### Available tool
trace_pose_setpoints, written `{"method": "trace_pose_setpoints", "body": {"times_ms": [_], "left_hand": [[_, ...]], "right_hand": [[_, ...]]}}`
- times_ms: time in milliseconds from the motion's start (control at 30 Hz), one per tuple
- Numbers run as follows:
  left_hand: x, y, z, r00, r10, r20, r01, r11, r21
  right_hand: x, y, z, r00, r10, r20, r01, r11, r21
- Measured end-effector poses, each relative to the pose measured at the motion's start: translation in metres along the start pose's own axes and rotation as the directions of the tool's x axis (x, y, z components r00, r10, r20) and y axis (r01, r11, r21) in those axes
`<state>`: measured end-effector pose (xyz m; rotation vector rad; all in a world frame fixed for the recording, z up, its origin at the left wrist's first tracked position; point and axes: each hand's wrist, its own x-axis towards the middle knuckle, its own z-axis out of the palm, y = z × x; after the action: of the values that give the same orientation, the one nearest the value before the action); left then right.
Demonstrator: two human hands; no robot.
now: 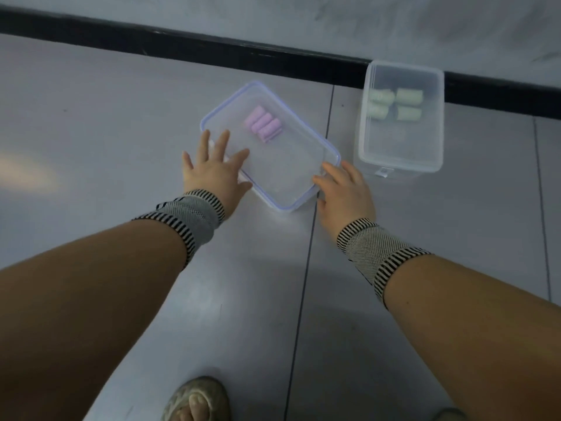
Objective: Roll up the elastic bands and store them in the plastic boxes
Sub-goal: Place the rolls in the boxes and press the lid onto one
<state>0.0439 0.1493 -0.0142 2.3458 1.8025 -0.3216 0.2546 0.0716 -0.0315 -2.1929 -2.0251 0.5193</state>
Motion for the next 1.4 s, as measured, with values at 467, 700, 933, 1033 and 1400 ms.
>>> {"method": "trace_pose_setpoints", "body": {"times_ms": [467,700,933,1033,1400], "left_hand": [[-0.004,0.024,0.007,0.991,-0.037,0.132,0.073,0.957,-0.280],[0.034,0.027,-0.007,0.997,-0.050,0.056,0.065,0.949,-0.308],[0.052,0.041,-0.011,0.998,-0.068,-0.015,0.060,0.947,-0.317],[0.057,0.049,-0.012,0.998,-0.067,-0.015,0.059,0.952,-0.300],[0.056,0.057,0.000,0.992,-0.123,-0.034,0.099,0.911,-0.400]], "right_hand": [[0.021,0.007,-0.019,0.993,0.112,0.026,-0.115,0.985,0.126],[0.027,0.008,-0.016,0.979,0.199,-0.044,-0.190,0.968,0.162],[0.041,0.019,-0.024,0.984,0.156,-0.087,-0.153,0.988,0.035],[0.045,0.023,-0.026,0.977,0.186,-0.104,-0.185,0.982,0.019],[0.015,0.099,-0.042,0.900,0.418,-0.124,-0.423,0.906,-0.014]]}}
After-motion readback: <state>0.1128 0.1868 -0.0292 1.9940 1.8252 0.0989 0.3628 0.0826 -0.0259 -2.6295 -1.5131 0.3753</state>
